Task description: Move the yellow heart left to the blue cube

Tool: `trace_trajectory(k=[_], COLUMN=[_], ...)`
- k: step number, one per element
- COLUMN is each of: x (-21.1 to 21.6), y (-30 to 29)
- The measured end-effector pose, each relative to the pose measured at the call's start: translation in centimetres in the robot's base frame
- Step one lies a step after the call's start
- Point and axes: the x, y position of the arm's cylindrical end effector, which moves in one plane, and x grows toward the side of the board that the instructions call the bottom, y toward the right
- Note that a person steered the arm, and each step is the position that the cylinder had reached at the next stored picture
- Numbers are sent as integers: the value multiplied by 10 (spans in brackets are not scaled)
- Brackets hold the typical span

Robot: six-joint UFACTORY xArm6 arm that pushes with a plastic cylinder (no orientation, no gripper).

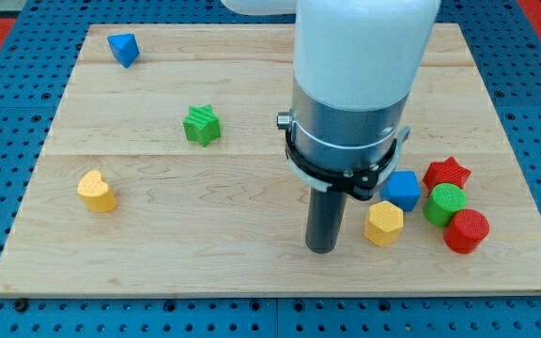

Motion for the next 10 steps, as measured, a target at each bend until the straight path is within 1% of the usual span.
trace_trajectory(k=[1,2,3,4,5,6,7,8,9,10], x=[-7,4,12,12,12,-29,-66,-88,-91,-57], y=[55,58,-45,-175,-290,-353,-262,-225,-295,-299])
